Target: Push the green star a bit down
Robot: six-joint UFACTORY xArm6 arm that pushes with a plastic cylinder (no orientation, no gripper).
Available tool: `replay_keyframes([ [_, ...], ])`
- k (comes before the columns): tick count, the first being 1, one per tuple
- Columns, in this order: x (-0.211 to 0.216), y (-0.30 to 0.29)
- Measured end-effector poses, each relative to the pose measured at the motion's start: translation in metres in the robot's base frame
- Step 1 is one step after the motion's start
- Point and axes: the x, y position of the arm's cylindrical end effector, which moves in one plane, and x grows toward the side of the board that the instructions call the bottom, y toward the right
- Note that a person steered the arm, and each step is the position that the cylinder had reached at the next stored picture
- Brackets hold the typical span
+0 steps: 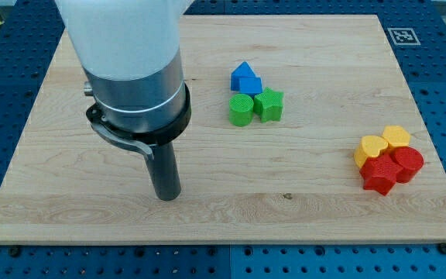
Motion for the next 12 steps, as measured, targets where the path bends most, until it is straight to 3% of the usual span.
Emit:
replay_keyframes([
  [1, -0.008, 0.007],
  [4, -0.055, 0.147],
  [6, -0.066, 0.180],
  [8, -0.134, 0.256],
  [9, -0.161, 0.246],
  [12, -0.165, 0.194],
])
